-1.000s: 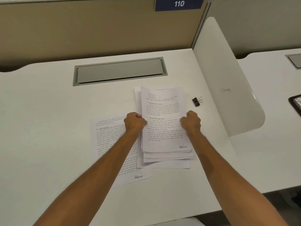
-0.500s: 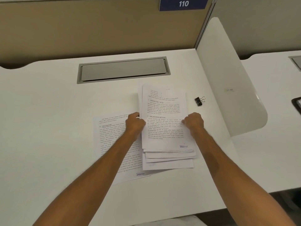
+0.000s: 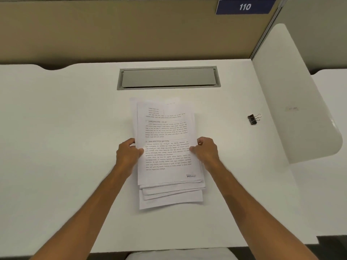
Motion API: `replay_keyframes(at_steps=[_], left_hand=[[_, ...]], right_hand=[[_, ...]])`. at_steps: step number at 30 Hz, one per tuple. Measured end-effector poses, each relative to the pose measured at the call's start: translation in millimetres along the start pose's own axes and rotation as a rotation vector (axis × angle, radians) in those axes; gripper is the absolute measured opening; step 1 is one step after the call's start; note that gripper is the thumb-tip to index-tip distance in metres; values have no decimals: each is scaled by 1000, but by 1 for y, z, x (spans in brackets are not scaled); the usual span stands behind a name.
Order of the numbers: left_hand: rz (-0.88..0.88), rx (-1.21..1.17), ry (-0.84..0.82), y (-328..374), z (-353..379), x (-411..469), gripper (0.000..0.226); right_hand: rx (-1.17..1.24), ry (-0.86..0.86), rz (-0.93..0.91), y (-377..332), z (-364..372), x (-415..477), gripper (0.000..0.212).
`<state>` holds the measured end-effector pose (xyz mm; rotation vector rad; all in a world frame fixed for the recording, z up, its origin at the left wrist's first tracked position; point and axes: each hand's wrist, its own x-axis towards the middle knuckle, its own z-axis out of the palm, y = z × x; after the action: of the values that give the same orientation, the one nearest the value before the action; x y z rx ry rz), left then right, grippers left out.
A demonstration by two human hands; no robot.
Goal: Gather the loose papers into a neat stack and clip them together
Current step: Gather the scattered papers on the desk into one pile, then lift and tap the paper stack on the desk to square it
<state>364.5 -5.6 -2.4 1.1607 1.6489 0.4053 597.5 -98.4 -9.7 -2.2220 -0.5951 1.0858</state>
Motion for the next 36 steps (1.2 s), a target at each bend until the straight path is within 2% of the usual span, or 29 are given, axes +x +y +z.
replay_keyframes(at_steps=[2,4,5,7,9,11,17,22,25,28,30,33,36], left_hand=[[47,63,18,-6,-3,-1,27],[92,132,41,-10,-2,-1,23],[99,182,63,-13,-1,0,21],[85,236,80,-18,0,3,30],[24,210,58,-27,1,9,48],[-19,154,48,-38,5,20,54],[-88,77,48,-21,0,3,26],[-65,49,61,-18,-6,3,18],[-98,4,67,-19,-11,6,20],[-102,-20,70,-18,-14,4,34],[-139,-40,58,-19,-16,5,41],[-149,-53,-40,-24,-16,9,21],[-154,-86,-127,-26,-13,8,35]], right_hand=[[-139,54,-42,-3,16,-7,23],[-267,84,-66,-4,26,-14,8],[-303,91,-77,-5,30,-17,9],[-332,107,-75,-5,36,-20,22],[-295,109,-41,-6,39,-23,30],[-276,109,-14,-9,42,-25,37],[-278,106,6,-20,49,-32,45],[-232,85,45,-22,50,-32,42],[-353,111,42,-25,53,-36,52],[-405,108,46,-27,56,-39,57],[-400,92,40,-26,59,-41,55],[-436,100,2,-25,62,-46,49],[-467,96,-20,-23,62,-48,42]])
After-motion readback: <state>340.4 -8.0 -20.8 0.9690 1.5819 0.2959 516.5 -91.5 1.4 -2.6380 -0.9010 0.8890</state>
